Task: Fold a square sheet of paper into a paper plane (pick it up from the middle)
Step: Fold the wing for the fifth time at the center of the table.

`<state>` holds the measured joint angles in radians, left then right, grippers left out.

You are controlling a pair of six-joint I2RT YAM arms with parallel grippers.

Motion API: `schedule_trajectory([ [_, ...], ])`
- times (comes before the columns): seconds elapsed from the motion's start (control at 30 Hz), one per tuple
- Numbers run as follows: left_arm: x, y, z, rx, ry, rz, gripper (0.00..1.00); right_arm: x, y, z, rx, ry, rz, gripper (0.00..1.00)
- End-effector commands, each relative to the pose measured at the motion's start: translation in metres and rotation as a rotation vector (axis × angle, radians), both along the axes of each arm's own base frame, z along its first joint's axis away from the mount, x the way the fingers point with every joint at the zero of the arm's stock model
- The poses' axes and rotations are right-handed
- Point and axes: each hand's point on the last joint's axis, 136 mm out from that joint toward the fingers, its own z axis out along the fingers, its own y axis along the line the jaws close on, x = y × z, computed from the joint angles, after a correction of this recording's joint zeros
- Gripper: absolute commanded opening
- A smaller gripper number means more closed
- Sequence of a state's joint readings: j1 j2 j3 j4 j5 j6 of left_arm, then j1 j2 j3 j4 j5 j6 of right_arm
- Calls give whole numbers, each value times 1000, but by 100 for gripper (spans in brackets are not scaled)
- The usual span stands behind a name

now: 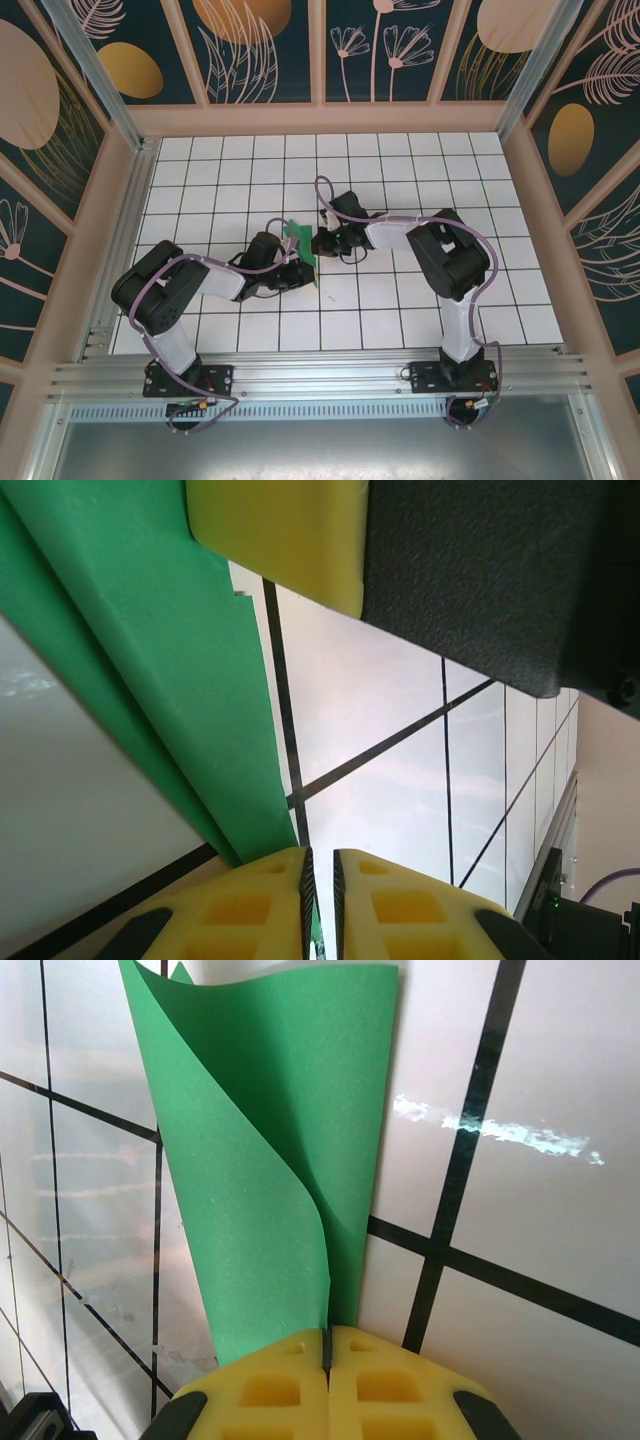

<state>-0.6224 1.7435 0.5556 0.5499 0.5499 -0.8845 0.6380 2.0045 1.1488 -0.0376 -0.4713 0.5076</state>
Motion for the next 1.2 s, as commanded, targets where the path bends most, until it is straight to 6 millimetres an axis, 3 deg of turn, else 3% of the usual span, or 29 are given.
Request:
schedule_trajectory([
  [0.0, -9, -2, -6, 20, 27, -30, 16, -4, -9, -28, -91, 44, -34, 1],
  [0.47, -14, 10, -35, 247, 51, -60, 11, -2, -15, -35, -125, 59, -64, 0],
  [0.67, -26, 8, -46, 297, 71, -95, 9, -1, -15, -39, -129, 77, -78, 0],
  [0.73, -27, 7, -42, 283, 67, -89, 10, -1, -15, -39, -130, 80, -81, 0],
  [1.03, -13, -19, 14, 33, -2, -25, 13, -3, -14, -41, -118, 95, -81, 0],
  [1.17, -8, -22, 25, -36, -9, 21, 14, -5, -14, -42, -116, 99, -80, 0],
])
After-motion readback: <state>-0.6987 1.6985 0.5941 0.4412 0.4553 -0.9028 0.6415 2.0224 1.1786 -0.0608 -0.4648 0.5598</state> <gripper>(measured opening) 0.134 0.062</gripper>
